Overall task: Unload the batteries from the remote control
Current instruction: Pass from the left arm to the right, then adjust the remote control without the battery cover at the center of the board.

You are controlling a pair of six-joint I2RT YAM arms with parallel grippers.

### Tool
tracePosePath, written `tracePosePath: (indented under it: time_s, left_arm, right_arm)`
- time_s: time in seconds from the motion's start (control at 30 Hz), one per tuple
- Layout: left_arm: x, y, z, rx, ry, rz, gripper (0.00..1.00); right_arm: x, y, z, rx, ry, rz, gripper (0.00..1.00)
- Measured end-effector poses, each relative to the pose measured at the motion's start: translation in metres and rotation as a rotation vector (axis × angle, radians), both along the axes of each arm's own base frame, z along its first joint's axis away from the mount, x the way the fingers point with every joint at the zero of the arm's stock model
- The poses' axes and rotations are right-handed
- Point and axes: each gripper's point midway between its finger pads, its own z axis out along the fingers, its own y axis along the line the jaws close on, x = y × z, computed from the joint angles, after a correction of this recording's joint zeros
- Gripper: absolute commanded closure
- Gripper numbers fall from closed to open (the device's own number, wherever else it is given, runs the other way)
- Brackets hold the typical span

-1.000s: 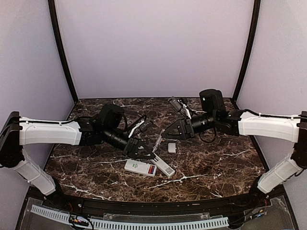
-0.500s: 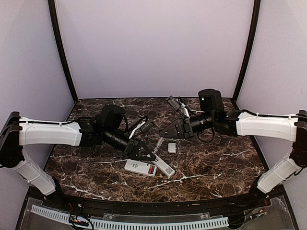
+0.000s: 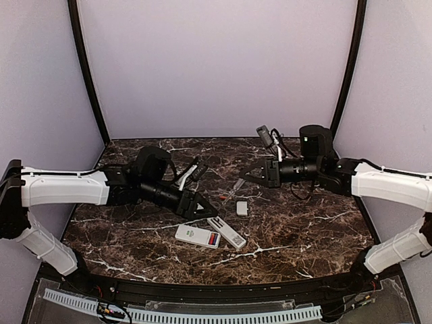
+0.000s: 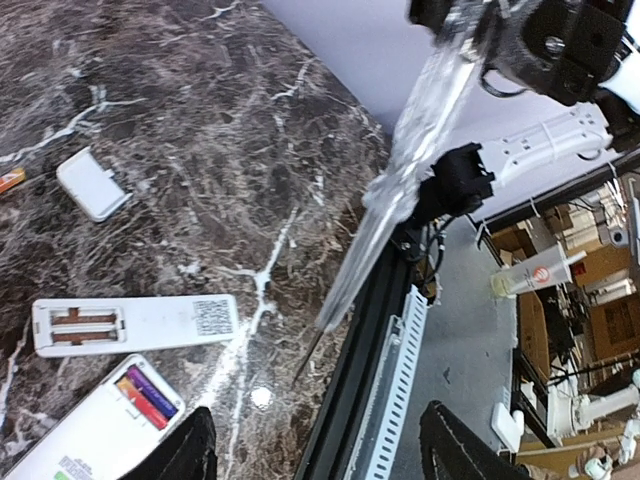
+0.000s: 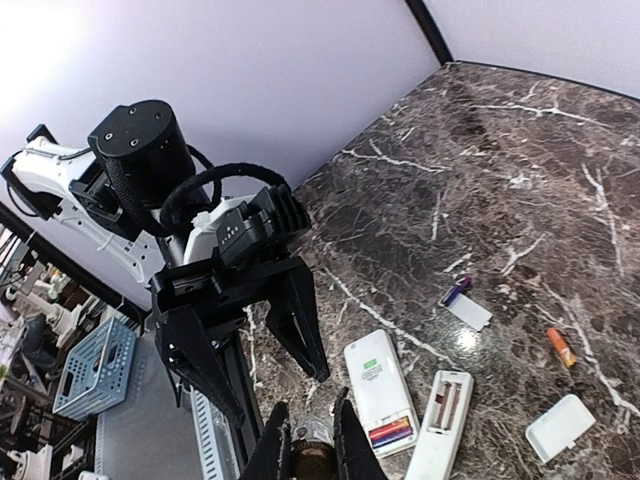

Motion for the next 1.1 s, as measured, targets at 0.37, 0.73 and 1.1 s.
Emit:
tracePosePath:
  time_s: [0.37,0.73,1.1]
  left_arm:
    - [0.046,0.021,-0.083,0.232,0.113,0.202,0.29]
    - [0.065,0.016,-0.119,0.346,0.104,0.217,0.27]
    - [0.068,0.012,-0.143,0.406,0.102,0.170,0.27]
  right_arm:
    - [0.015,-0.038,0.009,-0.002,-0.070,-0.218,1.00]
    - [0.020,-0.045,0.005,-0.009,-0.067,-0.261,1.00]
    - [0.023,-0.049,0.001,-0.015,-0.058,-0.283,1.00]
